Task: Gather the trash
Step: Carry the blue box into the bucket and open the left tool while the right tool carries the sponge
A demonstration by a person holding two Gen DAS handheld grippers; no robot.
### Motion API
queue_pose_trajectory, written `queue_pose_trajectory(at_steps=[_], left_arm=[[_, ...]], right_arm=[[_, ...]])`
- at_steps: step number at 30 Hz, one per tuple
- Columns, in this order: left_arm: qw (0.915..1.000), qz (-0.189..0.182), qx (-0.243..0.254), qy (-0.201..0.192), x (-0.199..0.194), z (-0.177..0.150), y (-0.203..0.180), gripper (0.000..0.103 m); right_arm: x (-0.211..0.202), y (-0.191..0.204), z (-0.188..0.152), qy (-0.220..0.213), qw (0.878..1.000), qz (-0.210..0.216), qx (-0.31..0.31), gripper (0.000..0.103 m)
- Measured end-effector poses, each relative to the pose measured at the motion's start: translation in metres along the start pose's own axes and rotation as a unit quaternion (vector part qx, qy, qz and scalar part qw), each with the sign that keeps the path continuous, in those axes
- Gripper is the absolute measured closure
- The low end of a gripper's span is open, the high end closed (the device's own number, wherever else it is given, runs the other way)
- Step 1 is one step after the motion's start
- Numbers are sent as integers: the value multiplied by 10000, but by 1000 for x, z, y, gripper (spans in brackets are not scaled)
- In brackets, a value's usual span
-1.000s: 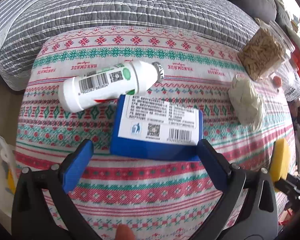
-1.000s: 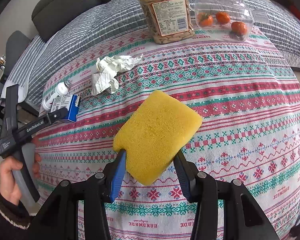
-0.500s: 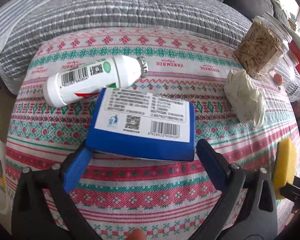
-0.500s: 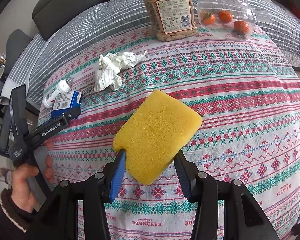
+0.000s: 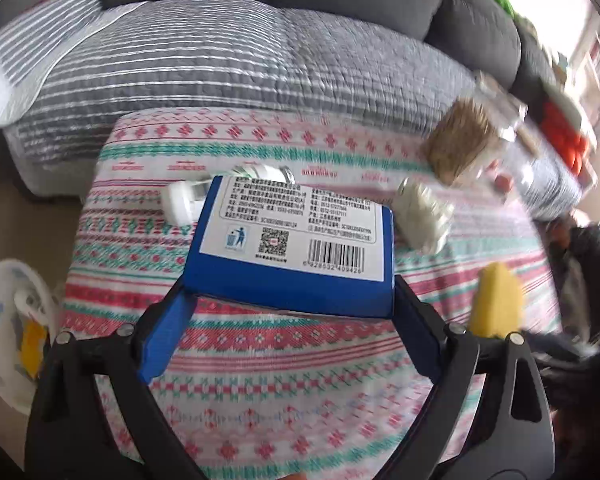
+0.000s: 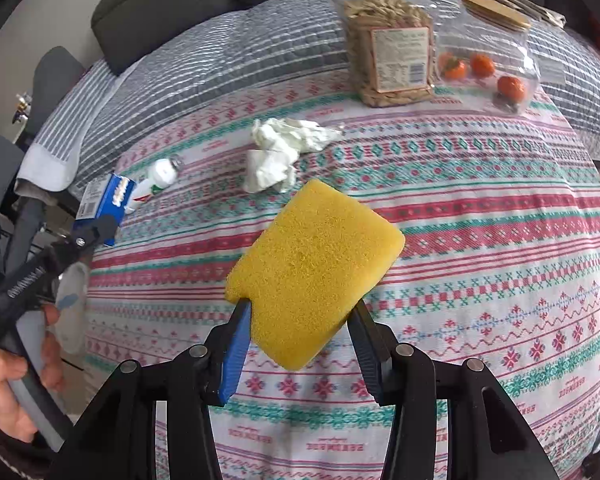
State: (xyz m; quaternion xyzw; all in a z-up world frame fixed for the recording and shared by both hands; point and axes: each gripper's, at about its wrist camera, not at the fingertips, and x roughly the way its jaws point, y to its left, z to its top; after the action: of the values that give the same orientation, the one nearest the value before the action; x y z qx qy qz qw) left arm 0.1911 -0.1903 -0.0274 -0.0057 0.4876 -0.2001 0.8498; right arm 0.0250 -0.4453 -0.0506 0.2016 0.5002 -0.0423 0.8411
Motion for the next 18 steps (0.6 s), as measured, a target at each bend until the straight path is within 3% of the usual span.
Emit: queue_pose_trajectory(at_steps=[12, 18], left_arm=[[9979, -38, 300, -578, -99, -4, -20, 9], [9970, 194, 419, -626, -130, -19, 5, 9]], right_arm=[[-13, 17, -3, -171, 9997, 109, -137, 54], [-23, 28, -8, -270, 9993, 195, -158, 54]])
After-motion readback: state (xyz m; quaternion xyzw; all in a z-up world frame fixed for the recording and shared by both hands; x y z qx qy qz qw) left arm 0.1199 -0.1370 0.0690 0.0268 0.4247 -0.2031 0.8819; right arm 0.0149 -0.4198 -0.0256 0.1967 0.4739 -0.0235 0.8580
